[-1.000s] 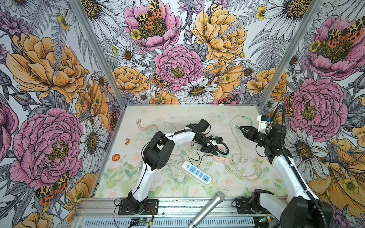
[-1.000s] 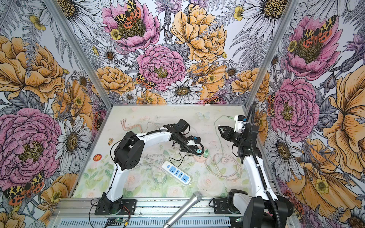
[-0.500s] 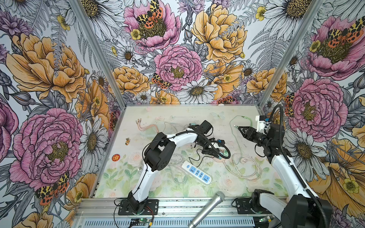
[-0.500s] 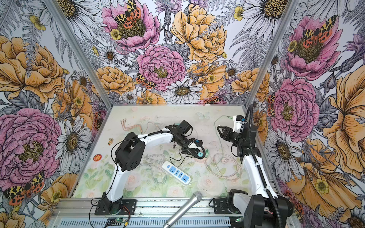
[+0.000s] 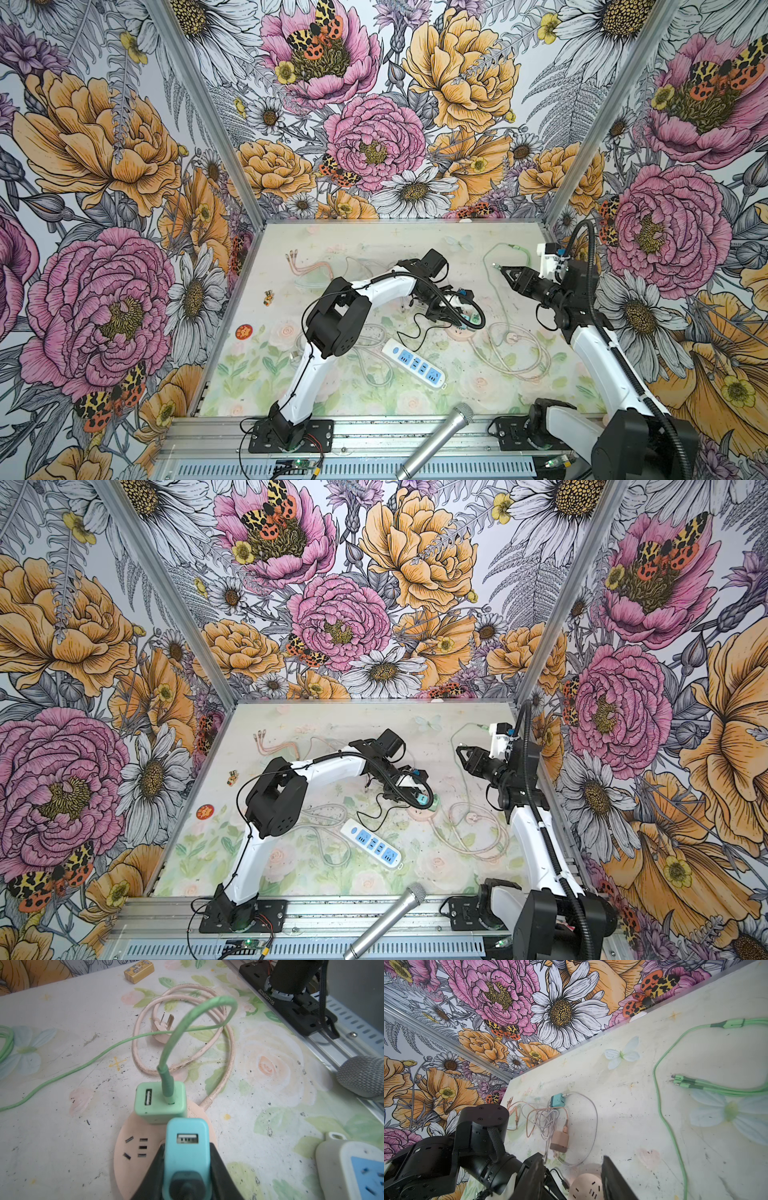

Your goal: Insert the plug

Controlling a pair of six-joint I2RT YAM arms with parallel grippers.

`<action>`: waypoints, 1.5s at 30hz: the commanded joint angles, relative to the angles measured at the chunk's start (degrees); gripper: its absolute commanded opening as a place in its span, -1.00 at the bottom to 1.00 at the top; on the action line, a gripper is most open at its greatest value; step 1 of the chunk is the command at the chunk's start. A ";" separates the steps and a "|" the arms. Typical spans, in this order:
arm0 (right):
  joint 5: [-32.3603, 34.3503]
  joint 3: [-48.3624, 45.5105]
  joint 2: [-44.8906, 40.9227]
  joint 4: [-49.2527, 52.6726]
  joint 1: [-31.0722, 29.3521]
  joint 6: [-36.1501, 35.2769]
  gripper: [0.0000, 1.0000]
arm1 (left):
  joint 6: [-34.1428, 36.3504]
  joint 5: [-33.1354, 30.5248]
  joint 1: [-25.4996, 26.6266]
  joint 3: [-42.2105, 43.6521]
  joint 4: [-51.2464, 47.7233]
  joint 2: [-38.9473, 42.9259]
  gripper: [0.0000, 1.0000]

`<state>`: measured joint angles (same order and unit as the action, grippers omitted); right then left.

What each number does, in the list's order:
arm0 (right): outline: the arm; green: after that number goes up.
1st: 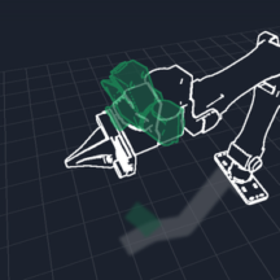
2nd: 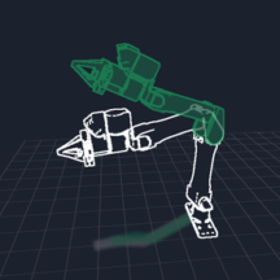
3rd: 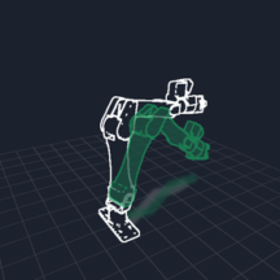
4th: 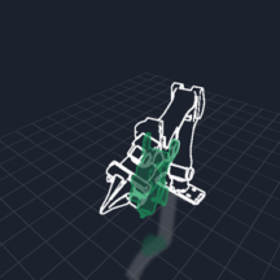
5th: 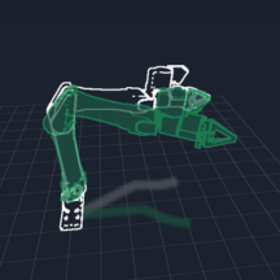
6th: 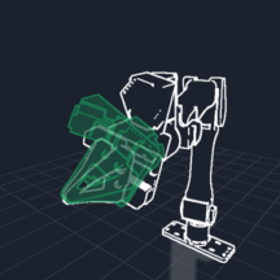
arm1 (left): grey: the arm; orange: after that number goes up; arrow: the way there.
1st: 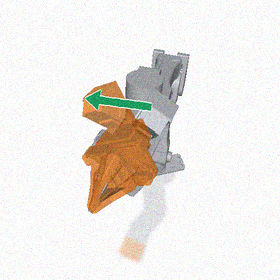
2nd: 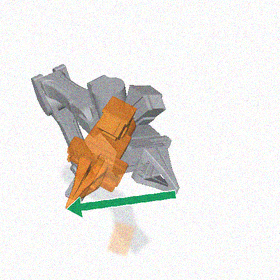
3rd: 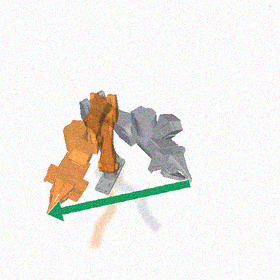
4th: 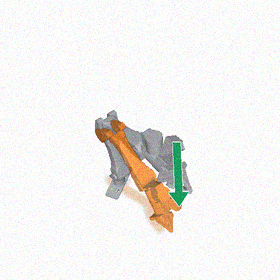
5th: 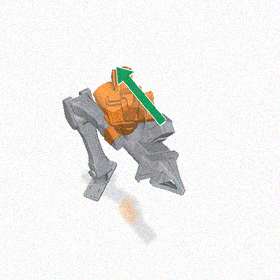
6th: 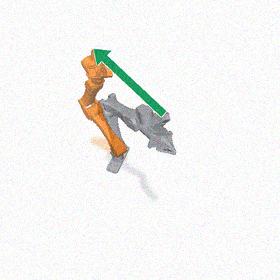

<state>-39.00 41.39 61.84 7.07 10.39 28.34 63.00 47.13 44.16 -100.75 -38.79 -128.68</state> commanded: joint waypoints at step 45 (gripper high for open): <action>-3.21 0.30 2.13 -0.65 -0.36 -2.12 -0.08 | 6.08 -9.79 1.86 -8.03 -19.45 -7.18 -1.00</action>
<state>-40.82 41.39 63.64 7.09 10.41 27.31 67.57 42.83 45.91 -108.49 -49.84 -132.64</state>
